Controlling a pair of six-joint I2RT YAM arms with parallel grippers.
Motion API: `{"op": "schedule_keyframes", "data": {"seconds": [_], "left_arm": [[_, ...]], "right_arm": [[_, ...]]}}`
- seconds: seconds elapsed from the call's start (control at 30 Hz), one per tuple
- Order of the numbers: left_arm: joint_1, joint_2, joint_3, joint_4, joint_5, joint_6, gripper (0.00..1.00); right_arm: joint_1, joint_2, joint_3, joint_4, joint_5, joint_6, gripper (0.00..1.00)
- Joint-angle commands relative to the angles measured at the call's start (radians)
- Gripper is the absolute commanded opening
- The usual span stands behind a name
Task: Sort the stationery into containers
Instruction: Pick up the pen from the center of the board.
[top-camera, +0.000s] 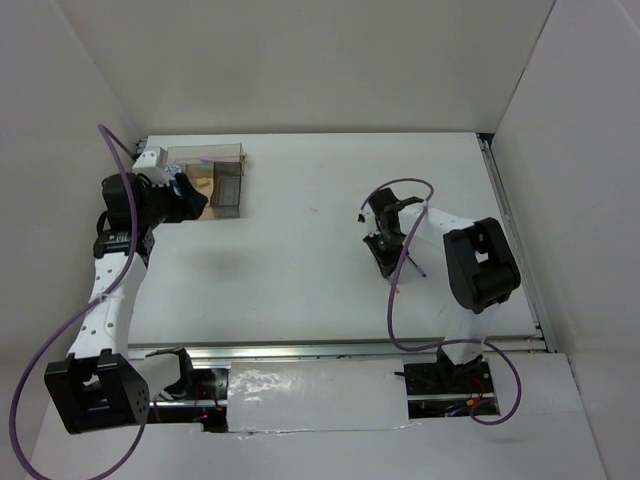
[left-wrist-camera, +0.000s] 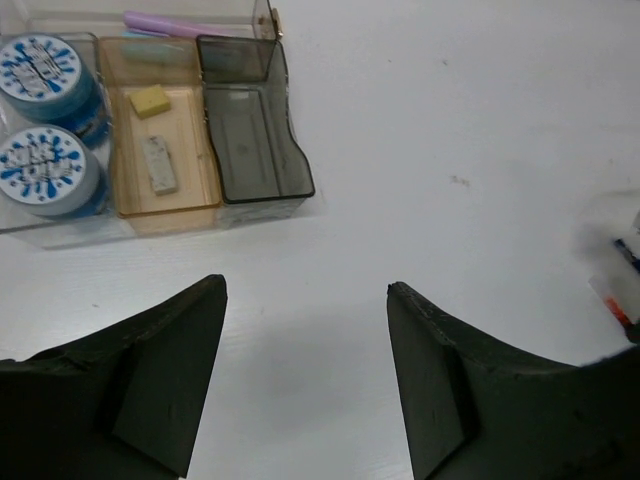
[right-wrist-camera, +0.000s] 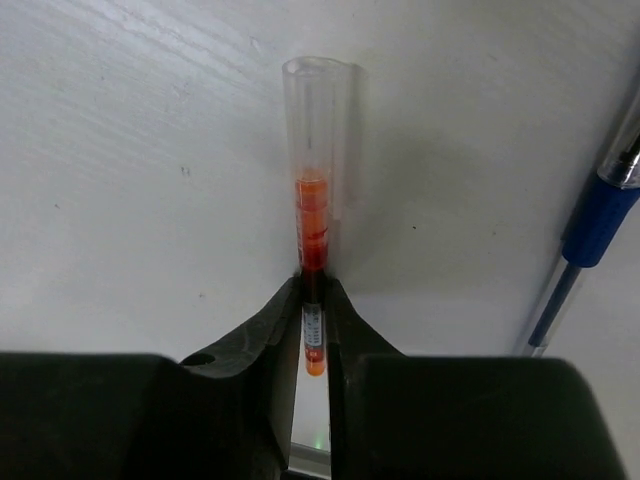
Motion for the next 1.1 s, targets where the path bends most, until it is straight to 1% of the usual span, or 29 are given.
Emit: {"op": "schedule_keyframes", "data": {"seconds": [0.0, 0.03, 0.07, 0.1, 0.17, 0.2, 0.23, 0.3, 0.33, 0.37, 0.4, 0.47, 0.53, 0.57, 0.63, 0.67, 0.73, 0.77, 0.83, 0.93, 1.07], "left_arm": [[-0.012, -0.050, -0.045, 0.091, 0.076, -0.061, 0.77], [-0.018, -0.061, -0.059, 0.097, 0.107, -0.065, 0.77], [-0.020, -0.065, -0.065, 0.106, 0.127, -0.079, 0.76], [-0.024, -0.067, -0.080, 0.123, 0.171, -0.090, 0.76], [-0.050, -0.062, -0.095, 0.141, 0.206, -0.136, 0.76], [-0.061, -0.055, -0.108, 0.154, 0.220, -0.153, 0.76], [-0.076, -0.048, -0.111, 0.160, 0.245, -0.168, 0.76], [-0.116, -0.033, -0.123, 0.207, 0.271, -0.225, 0.75], [-0.130, -0.028, -0.144, 0.233, 0.288, -0.283, 0.76], [-0.157, -0.024, -0.155, 0.262, 0.318, -0.312, 0.76], [-0.161, -0.013, -0.164, 0.293, 0.323, -0.338, 0.76], [-0.245, -0.001, -0.175, 0.353, 0.312, -0.395, 0.76], [-0.285, 0.025, -0.169, 0.393, 0.302, -0.438, 0.76], [-0.318, 0.033, -0.168, 0.408, 0.294, -0.455, 0.77], [-0.352, 0.056, -0.158, 0.437, 0.283, -0.482, 0.79], [-0.387, 0.067, -0.154, 0.445, 0.270, -0.487, 0.80], [-0.421, 0.079, -0.151, 0.459, 0.250, -0.493, 0.81], [-0.450, 0.090, -0.148, 0.461, 0.231, -0.496, 0.81], [-0.481, 0.100, -0.146, 0.470, 0.217, -0.513, 0.81], [-0.501, 0.119, -0.151, 0.488, 0.205, -0.544, 0.80], [-0.518, 0.142, -0.151, 0.504, 0.205, -0.568, 0.78]], "right_arm": [[0.012, 0.035, 0.037, -0.023, -0.007, -0.011, 0.17], [0.012, 0.042, 0.046, -0.029, -0.042, -0.014, 0.14], [0.012, 0.041, 0.070, -0.047, -0.073, -0.028, 0.05], [0.011, 0.039, 0.084, -0.057, -0.151, -0.035, 0.01], [0.006, 0.030, 0.136, -0.084, -0.266, -0.058, 0.00], [0.001, 0.013, 0.156, -0.089, -0.389, -0.060, 0.00], [0.001, 0.006, 0.199, -0.093, -0.450, -0.063, 0.00], [0.003, -0.010, 0.247, -0.101, -0.562, -0.052, 0.00], [0.007, -0.016, 0.286, -0.097, -0.661, -0.042, 0.00], [0.012, -0.019, 0.302, -0.078, -0.706, -0.017, 0.00], [0.018, -0.027, 0.320, -0.069, -0.746, -0.008, 0.00], [0.050, -0.030, 0.362, -0.055, -0.817, 0.004, 0.00], [0.072, -0.034, 0.385, -0.045, -0.851, 0.012, 0.00], [0.089, -0.037, 0.391, -0.028, -0.886, 0.029, 0.00], [0.103, -0.045, 0.397, -0.003, -0.918, 0.066, 0.00], [0.112, -0.051, 0.397, 0.024, -0.949, 0.078, 0.00], [0.121, -0.068, 0.388, 0.060, -0.970, 0.127, 0.00], [0.126, -0.082, 0.384, 0.104, -0.983, 0.130, 0.00], [0.126, -0.096, 0.365, 0.174, -0.995, 0.214, 0.00], [0.132, -0.111, 0.351, 0.227, -1.015, 0.268, 0.00], [0.144, -0.108, 0.359, 0.255, -1.026, 0.301, 0.00]]}}
